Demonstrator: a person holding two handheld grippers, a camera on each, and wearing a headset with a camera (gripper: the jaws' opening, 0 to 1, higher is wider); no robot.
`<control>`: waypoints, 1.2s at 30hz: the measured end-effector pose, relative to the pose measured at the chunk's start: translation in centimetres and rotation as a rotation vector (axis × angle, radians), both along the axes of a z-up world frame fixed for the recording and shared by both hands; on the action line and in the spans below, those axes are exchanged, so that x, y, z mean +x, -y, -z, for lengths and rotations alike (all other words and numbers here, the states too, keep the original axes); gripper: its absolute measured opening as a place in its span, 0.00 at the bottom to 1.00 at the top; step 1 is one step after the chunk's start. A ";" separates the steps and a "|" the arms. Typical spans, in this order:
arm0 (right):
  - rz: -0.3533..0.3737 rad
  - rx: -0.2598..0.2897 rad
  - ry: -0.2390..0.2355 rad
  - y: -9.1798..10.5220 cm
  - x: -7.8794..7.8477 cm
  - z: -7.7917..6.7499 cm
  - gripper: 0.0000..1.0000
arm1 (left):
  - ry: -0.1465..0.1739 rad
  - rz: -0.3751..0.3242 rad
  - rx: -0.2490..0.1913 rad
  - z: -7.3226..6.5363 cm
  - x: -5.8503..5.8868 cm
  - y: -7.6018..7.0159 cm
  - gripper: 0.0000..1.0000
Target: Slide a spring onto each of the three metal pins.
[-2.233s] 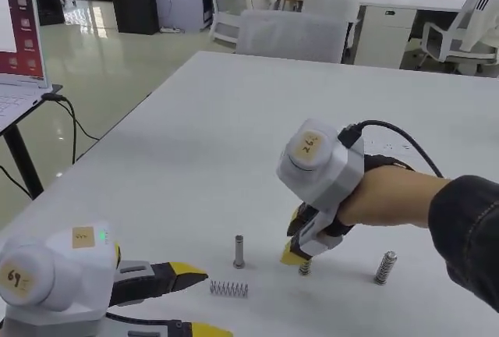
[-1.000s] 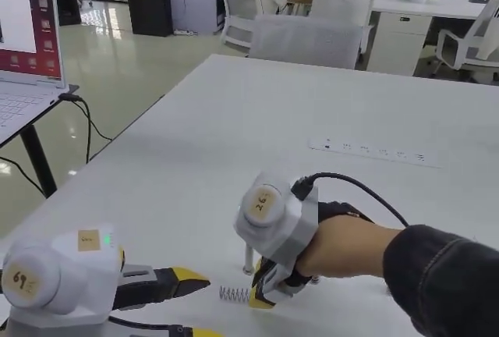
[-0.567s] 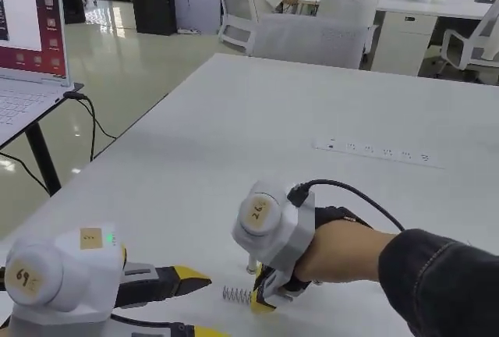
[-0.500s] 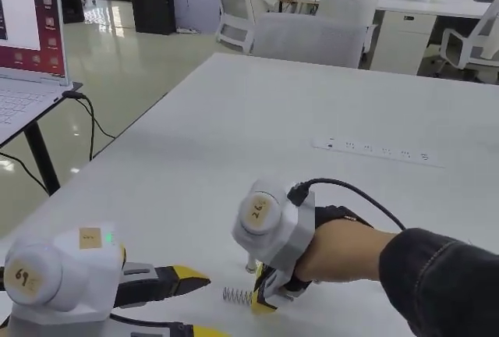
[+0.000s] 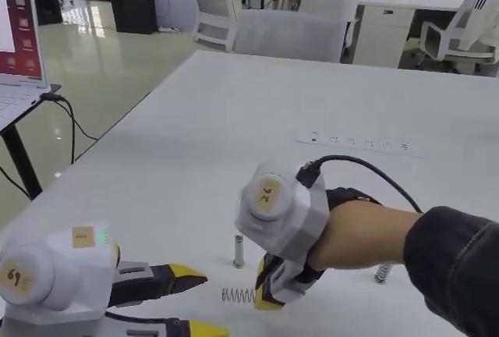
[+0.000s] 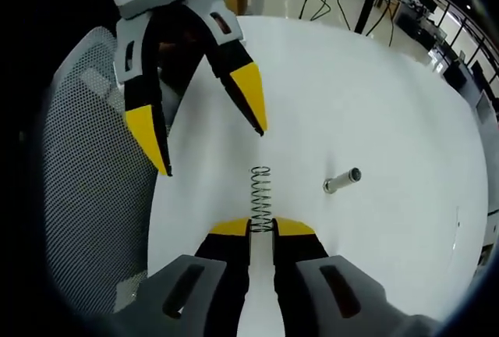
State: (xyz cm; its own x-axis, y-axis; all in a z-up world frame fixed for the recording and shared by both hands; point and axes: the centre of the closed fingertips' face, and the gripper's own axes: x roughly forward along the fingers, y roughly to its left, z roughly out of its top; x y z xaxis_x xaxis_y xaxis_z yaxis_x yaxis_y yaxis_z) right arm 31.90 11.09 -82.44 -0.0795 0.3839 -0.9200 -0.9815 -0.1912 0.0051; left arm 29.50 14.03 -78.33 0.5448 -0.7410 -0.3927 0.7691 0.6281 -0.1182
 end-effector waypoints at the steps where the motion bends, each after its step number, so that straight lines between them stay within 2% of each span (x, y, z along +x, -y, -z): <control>1: -0.006 -0.001 0.000 0.2 -0.2 -0.3 0.08 | 0.000 0.006 -0.001 0.0 0.0 0.1 0.36; 7: -0.047 0.006 0.014 1.4 -1.2 -2.2 0.08 | 0.007 0.031 -0.002 -0.2 0.1 1.0 0.35; 11: -0.049 0.013 0.018 1.9 -1.4 -3.0 0.08 | 0.012 0.050 -0.004 -0.4 0.1 1.6 0.34; 22: -0.063 0.000 0.030 2.8 -1.9 -3.6 0.08 | 0.036 0.123 0.002 -1.5 0.2 3.4 0.26; 36: -0.087 0.007 0.025 2.3 -2.9 -3.8 0.08 | 0.049 0.175 0.021 -1.1 -0.3 4.1 0.13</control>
State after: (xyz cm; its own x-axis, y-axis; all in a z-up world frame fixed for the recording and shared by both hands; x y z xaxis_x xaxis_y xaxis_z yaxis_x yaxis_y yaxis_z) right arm 29.01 8.77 -78.63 -0.0904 0.3827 -0.9194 -0.9609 -0.2760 -0.0204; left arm 29.22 9.92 -77.21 0.4272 -0.8180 -0.3851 0.8712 0.4864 -0.0668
